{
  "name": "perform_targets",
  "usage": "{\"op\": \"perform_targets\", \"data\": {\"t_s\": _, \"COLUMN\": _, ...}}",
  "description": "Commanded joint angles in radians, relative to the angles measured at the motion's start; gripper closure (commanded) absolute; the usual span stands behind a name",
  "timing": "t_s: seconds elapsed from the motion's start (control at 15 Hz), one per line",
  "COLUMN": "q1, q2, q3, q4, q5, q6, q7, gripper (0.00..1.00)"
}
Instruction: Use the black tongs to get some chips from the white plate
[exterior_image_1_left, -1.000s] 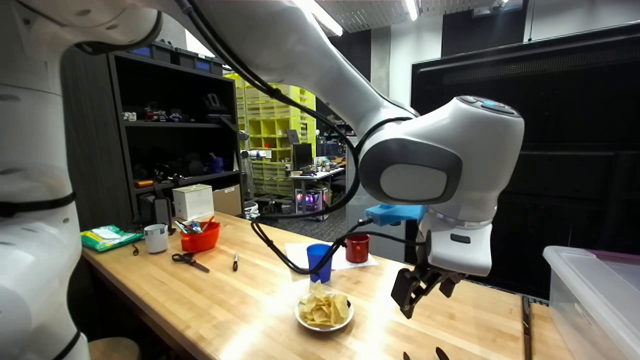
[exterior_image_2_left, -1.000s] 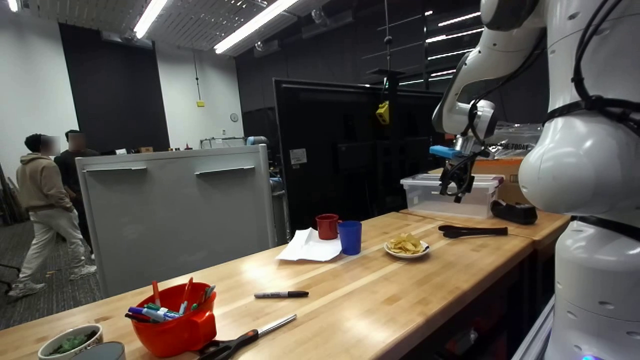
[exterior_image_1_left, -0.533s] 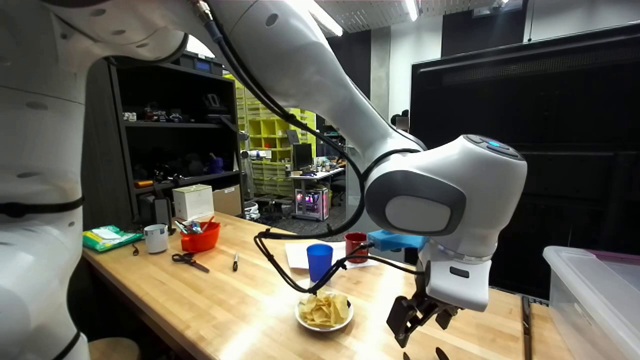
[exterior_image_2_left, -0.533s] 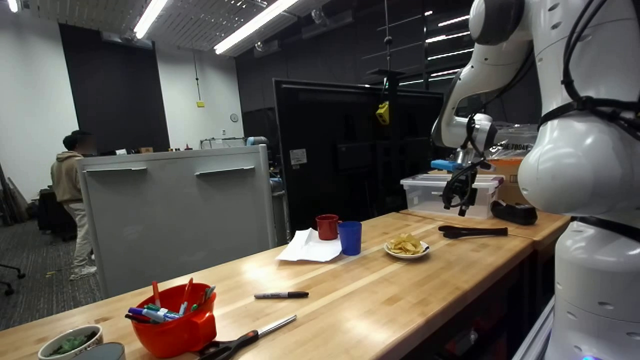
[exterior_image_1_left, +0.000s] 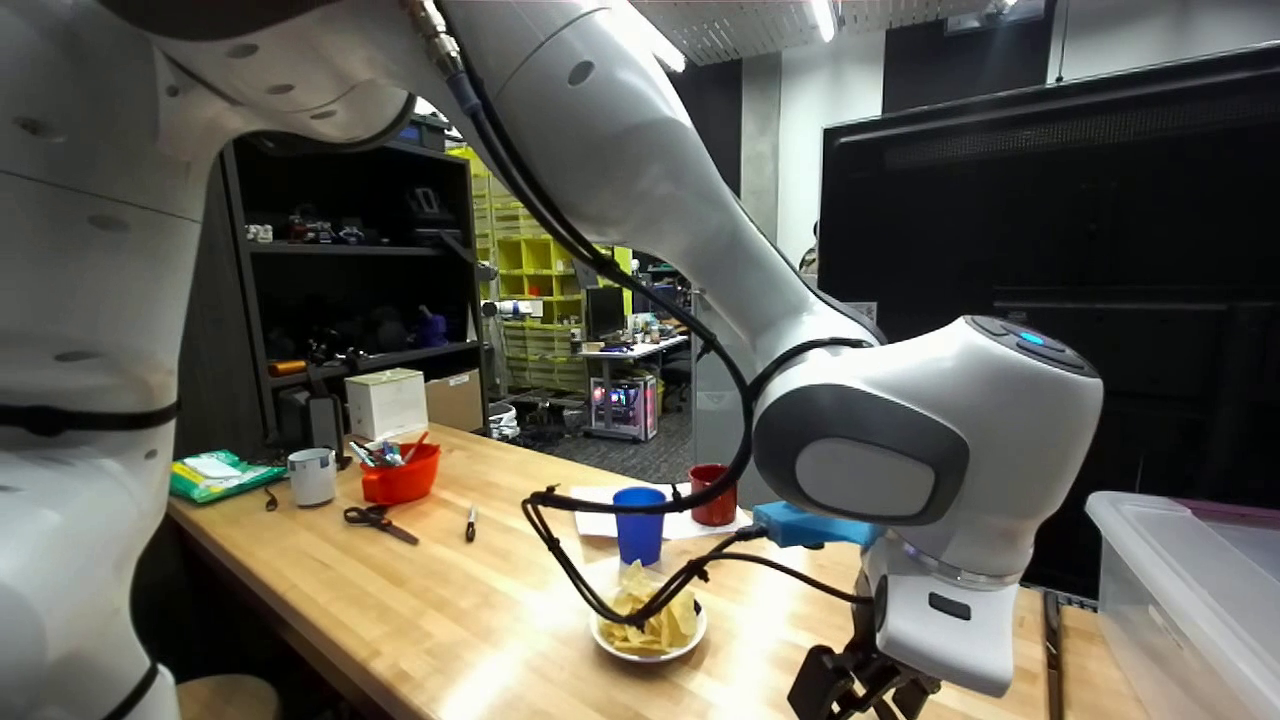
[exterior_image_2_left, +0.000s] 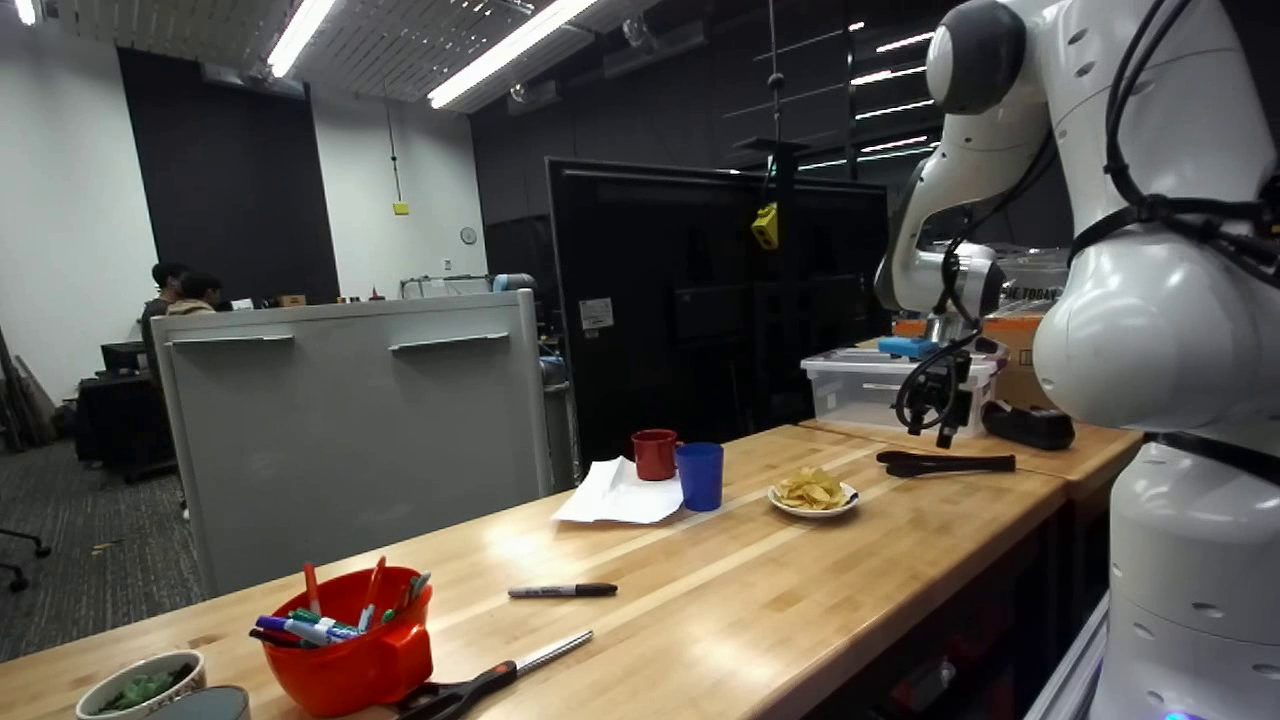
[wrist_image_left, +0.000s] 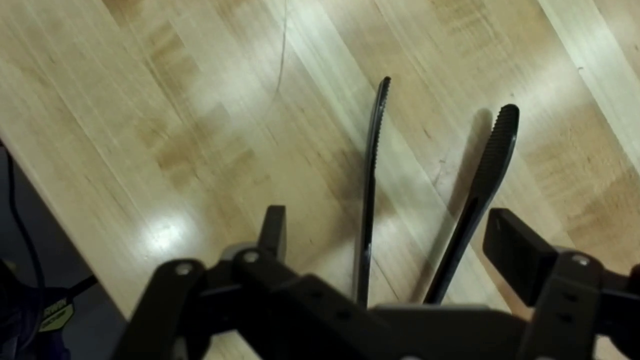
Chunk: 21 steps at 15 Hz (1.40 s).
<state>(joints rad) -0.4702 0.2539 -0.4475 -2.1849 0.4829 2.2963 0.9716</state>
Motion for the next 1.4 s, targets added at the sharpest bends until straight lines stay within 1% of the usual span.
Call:
{"op": "perform_targets", "data": {"t_s": 0.0, "q1": -0.010, "q2": 0.023, "q3": -0.004, "q4": 0.028, "q5": 0.014, "q6": -0.022, "q7": 0.008, "gripper": 0.00}}
{"op": "perform_targets", "data": {"t_s": 1.33, "q1": -0.075, "q2": 0.142, "q3": -0.005, "q4": 0.111, "q5": 0.032, "q6": -0.067, "q7": -0.002, "gripper": 0.00}}
